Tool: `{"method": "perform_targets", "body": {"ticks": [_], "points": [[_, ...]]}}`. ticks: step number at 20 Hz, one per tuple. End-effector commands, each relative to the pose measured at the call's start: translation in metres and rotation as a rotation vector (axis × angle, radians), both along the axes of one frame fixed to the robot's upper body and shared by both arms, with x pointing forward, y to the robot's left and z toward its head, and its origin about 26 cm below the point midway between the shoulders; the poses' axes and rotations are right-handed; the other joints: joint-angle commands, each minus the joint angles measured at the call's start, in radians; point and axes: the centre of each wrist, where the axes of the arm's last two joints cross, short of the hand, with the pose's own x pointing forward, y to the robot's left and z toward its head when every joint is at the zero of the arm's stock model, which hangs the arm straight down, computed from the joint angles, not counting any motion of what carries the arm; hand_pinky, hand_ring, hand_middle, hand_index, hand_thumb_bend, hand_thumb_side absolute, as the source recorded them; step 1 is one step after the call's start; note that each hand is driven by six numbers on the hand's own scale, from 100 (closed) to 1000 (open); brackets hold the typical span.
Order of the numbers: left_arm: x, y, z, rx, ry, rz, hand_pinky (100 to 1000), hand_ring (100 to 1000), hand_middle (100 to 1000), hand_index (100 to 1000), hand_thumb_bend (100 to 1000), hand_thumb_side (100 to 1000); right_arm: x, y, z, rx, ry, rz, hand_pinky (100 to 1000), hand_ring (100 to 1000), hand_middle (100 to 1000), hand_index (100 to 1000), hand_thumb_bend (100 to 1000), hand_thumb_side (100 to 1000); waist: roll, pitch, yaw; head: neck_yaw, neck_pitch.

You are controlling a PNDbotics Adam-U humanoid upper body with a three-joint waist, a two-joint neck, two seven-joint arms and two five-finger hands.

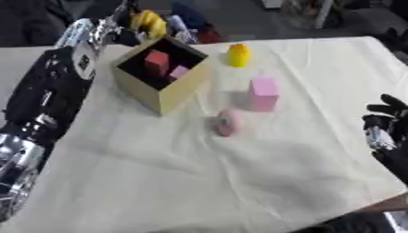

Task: Pick up objects on the table and place them in the box.

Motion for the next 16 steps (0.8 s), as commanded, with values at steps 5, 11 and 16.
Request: {"method": "perform_targets", "body": {"ticks": [5,11,16], "points": [[0.001,0.015,-0.002,-0.035,0.058,-0.009,704,651,675,825,248,118,0.001,-0.002,0.006,0.003,-0.021,-0.008,846,744,757,927,100,439,-0.014,-0.027,-0.002,0.002,-0.003],[-0.005,0.018,0.015,-0.033,0.094,-0.146,773,735,765,877,388,342,0.001,-0.003,0.006,0.002,-0.021,-0.012,846,744,757,927,100,438,-0.013,-0.026,0.003,0.001,-0.003],[-0.009,0.015,0.029,-0.002,0.152,-0.228,828,789,826,920,456,439,0.001,-0.003,0.006,0.001,-0.022,-0.011,846,744,757,927,100,438,-0.015,-0.026,0.008,0.001,-0.003]]}}
